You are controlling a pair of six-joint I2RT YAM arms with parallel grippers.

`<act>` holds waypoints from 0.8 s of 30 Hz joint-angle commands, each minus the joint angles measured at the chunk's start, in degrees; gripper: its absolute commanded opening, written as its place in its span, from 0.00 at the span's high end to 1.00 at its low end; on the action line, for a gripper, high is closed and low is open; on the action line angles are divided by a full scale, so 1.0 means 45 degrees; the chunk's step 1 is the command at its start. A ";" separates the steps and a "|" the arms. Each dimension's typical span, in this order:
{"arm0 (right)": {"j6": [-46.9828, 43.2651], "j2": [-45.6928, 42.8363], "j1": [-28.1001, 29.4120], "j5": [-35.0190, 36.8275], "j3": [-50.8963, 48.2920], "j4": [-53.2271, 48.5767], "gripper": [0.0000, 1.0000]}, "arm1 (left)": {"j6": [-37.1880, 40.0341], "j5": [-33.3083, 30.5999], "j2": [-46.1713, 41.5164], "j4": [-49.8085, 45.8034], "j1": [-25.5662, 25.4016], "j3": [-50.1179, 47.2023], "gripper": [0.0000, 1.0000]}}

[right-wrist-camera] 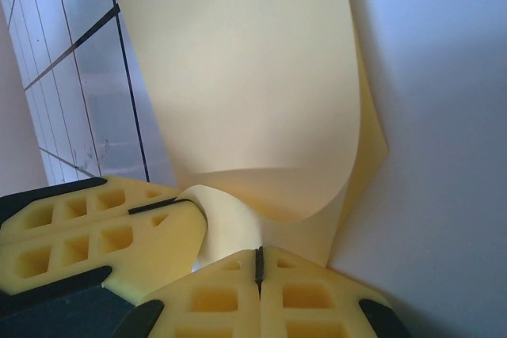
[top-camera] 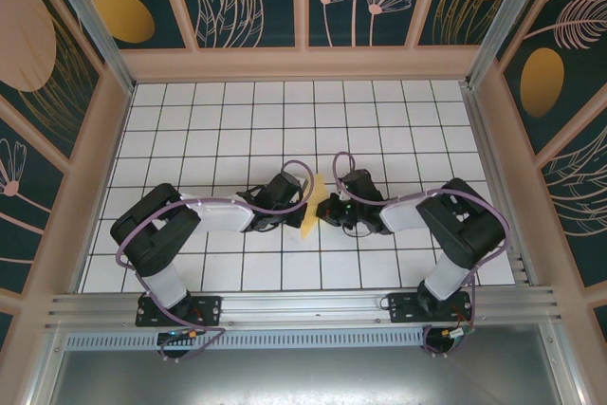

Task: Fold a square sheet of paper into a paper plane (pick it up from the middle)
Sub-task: Third fold the triangle at the center of the table.

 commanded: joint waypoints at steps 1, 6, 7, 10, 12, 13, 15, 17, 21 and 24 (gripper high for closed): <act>-0.0490 -0.0841 -0.0213 -0.0121 0.0519 -0.0677 1.00 | 0.0134 0.0066 0.0707 -0.1241 -0.0022 -0.0218 0.99; -0.1074 -0.1135 -0.0931 -0.0569 0.0698 -0.0848 1.00 | 0.0132 0.0075 0.0727 -0.1248 -0.0030 -0.0194 0.99; -0.1239 -0.1016 -0.0977 -0.0826 0.0675 -0.0694 1.00 | 0.0125 0.0086 0.0749 -0.1241 -0.0030 -0.0192 0.99; -0.1396 -0.0627 -0.1027 -0.0981 0.0625 -0.0679 1.00 | 0.0136 0.0091 0.0719 -0.1221 -0.0025 -0.0223 0.99; -0.1390 -0.0321 -0.1074 -0.1075 0.0595 -0.0473 1.00 | 0.0123 0.0084 0.0713 -0.1223 -0.0032 -0.0223 0.99; -0.1418 -0.0093 -0.1087 -0.1102 0.0629 -0.0404 1.00 | 0.0131 0.0104 0.0748 -0.1224 -0.0021 -0.0222 0.99; -0.1611 0.0341 -0.1096 -0.0738 0.0727 -0.0696 1.00 | 0.0134 0.0109 0.0748 -0.1222 -0.0030 -0.0215 0.99; -0.1669 0.0774 -0.1133 -0.0450 0.0590 -0.0697 1.00 | 0.0147 0.0104 0.0725 -0.1226 -0.0025 -0.0223 0.99; -0.1541 0.0897 -0.1156 -0.0851 0.0570 -0.0460 1.00 | 0.0152 0.0119 0.0723 -0.1241 -0.0035 -0.0248 0.99; -0.1637 0.0106 -0.1210 -0.0712 0.0922 -0.1157 1.00 | 0.0137 0.0084 0.0745 -0.1261 -0.0028 -0.0226 0.99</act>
